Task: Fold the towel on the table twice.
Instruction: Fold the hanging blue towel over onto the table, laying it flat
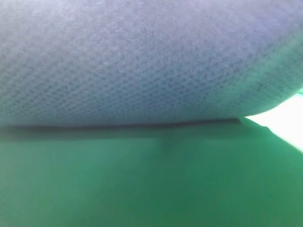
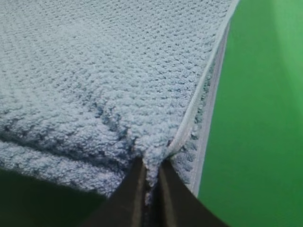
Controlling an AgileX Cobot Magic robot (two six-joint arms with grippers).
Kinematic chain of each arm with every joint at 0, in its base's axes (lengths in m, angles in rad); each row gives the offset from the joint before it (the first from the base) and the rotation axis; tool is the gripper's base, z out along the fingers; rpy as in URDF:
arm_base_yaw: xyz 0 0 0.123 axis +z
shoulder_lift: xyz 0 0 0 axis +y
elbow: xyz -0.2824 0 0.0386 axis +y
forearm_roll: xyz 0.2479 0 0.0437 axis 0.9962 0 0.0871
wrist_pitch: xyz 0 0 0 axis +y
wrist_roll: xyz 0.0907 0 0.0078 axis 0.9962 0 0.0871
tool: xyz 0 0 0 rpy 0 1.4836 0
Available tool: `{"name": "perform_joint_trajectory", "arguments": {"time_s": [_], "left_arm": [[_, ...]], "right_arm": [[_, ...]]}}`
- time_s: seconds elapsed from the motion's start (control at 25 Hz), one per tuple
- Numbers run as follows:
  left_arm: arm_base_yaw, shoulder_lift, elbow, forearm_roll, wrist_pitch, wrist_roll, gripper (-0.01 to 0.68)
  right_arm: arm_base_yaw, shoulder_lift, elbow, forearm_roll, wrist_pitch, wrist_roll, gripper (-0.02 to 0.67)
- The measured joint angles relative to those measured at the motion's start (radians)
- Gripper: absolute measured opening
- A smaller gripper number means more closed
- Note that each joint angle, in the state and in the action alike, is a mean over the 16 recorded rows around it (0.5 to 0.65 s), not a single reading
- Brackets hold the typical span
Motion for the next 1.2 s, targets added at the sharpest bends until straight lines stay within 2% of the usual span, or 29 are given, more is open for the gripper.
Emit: {"name": "perform_joint_trajectory", "arguments": {"time_s": [0.24, 0.48, 0.92, 1.2], "left_arm": [[0.000, 0.111, -0.042, -0.008, -0.072, 0.000, 0.000], [-0.002, 0.312, -0.149, -0.002, -0.158, 0.000, 0.000], [-0.005, 0.707, -0.413, 0.035, -0.274, 0.000, 0.000], [-0.006, 0.880, -0.515, 0.049, -0.351, 0.000, 0.000]], "right_arm": [[-0.018, 0.070, -0.009, -0.028, -0.039, -0.008, 0.000], [-0.068, 0.216, -0.083, -0.060, -0.088, -0.049, 0.000], [-0.183, 0.560, -0.350, -0.078, -0.153, -0.148, 0.000], [-0.223, 0.747, -0.507, -0.095, -0.217, -0.169, 0.000]]}}
